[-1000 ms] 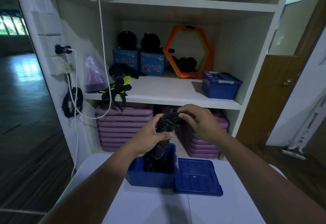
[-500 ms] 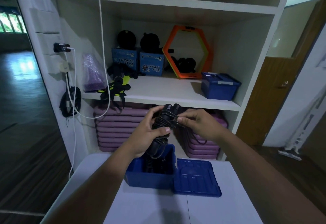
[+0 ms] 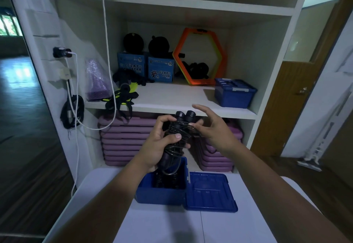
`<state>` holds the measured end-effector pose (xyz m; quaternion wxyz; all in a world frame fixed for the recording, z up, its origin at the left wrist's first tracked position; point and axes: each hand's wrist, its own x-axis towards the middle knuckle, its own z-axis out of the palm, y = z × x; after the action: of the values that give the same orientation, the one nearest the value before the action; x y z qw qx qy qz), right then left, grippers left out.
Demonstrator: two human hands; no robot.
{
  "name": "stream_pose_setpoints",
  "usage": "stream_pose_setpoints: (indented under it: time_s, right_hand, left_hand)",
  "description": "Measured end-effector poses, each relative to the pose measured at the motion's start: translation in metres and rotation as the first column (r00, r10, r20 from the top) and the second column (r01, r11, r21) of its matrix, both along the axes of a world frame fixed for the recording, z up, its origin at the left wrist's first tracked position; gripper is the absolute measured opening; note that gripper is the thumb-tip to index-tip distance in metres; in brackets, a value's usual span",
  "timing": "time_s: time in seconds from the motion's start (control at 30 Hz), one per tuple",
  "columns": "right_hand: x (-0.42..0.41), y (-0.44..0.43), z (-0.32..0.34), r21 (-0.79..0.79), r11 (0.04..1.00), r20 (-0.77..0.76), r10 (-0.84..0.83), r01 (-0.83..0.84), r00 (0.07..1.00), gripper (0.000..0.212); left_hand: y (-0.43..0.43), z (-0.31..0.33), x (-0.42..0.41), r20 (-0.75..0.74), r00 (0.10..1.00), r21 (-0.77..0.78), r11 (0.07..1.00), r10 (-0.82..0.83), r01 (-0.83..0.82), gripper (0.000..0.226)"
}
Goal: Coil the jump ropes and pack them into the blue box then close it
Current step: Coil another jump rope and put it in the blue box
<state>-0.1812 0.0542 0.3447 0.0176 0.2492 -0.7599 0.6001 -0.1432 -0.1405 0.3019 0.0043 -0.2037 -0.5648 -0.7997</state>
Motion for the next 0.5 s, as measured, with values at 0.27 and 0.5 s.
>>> stream_pose_setpoints:
  time_s: [0.27, 0.5]
  right_hand:
    - [-0.003, 0.006, -0.002, 0.060, 0.998, -0.110, -0.010, 0.016, 0.994, 0.035]
    - [-0.004, 0.012, -0.014, -0.034, 0.983, -0.120, -0.181, 0.178, 0.976, 0.035]
  left_hand:
    - [0.014, -0.001, 0.005, 0.085, 0.996, -0.034, 0.999, 0.036, -0.033, 0.037]
    - [0.015, 0.002, 0.009, -0.025, 0.974, -0.550, 0.810, 0.225, -0.202, 0.057]
